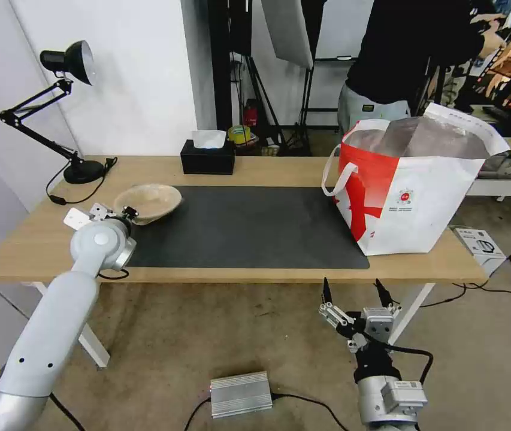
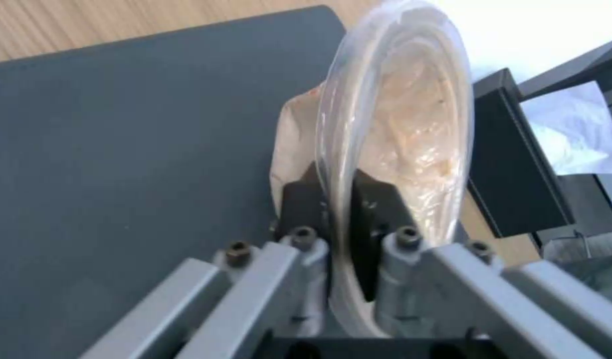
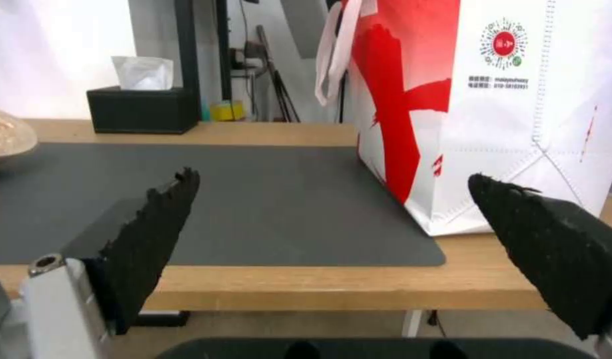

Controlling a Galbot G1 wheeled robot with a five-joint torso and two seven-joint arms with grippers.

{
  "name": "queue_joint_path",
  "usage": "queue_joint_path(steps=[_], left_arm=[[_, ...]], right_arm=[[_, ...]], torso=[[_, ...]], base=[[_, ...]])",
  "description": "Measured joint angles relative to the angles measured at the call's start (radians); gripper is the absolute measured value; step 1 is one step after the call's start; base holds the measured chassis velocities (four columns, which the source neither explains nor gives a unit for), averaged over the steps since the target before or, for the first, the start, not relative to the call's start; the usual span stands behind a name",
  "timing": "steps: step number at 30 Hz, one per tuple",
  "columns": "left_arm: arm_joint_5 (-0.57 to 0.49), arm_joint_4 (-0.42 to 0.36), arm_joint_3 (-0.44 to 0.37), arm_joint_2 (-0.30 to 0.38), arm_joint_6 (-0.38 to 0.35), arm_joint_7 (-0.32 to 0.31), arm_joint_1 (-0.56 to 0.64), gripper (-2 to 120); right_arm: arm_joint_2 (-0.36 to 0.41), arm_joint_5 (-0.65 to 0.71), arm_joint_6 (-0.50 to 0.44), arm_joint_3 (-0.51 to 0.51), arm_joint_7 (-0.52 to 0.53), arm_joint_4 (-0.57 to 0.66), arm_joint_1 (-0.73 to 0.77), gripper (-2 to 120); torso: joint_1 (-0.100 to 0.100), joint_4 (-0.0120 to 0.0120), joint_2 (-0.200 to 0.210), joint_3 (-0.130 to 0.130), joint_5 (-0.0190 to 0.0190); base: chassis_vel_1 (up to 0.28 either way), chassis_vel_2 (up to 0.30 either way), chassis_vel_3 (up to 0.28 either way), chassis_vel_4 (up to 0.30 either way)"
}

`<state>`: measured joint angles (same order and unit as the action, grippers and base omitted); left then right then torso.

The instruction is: Pick up the trash from the table and place it into the takeout bag.

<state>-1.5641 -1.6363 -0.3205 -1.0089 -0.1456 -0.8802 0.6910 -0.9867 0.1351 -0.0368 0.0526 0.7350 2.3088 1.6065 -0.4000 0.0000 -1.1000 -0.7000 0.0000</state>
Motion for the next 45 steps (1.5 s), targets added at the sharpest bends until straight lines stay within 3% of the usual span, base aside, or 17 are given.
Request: queue_joint_path(steps=[15,23,28,32,39,45], left_arm=[[-0.003,-0.064,-0.031,0.026,0.004,0.013,0.052,1],[-0.013,-0.146,-0.024,0.062,0.011,0.039,0.033,1],[-0.045,-0.219,0.028,0.081,0.039,0.064,-0.025,1],[-0.089,-0.270,0.103,0.112,0.078,0.133,-0.103,1],[-0.121,-0.280,0.205,0.123,0.118,0.213,-0.226,1],[-0.137,-0.225,0.341,0.078,0.143,0.294,-0.372,1]], right_arm=[[0.000,0.000,0.000,0.000,0.000,0.000,0.000,100],[0.000,0.000,0.000,0.000,0.000,0.000,0.000,100],[0.000,0.000,0.000,0.000,0.000,0.000,0.000,100],[0.000,0.000,0.000,0.000,0.000,0.000,0.000,100],[0.000,0.000,0.000,0.000,0.000,0.000,0.000,100],[0.000,0.000,0.000,0.000,0.000,0.000,0.000,100]], torso=[[0.000,0.0001,0.000,0.000,-0.0001],[0.000,0.0002,0.000,0.000,0.0000],[0.000,0.0000,0.000,0.000,0.0000],[0.000,0.0000,0.000,0.000,0.0001],[0.000,0.0000,0.000,0.000,0.0002],[0.000,0.0001,0.000,0.000,0.0002]], base=[[0.000,0.000,0.000,0.000],[0.000,0.000,0.000,0.000],[0.000,0.000,0.000,0.000],[0.000,0.000,0.000,0.000],[0.000,0.000,0.000,0.000],[0.000,0.000,0.000,0.000]])
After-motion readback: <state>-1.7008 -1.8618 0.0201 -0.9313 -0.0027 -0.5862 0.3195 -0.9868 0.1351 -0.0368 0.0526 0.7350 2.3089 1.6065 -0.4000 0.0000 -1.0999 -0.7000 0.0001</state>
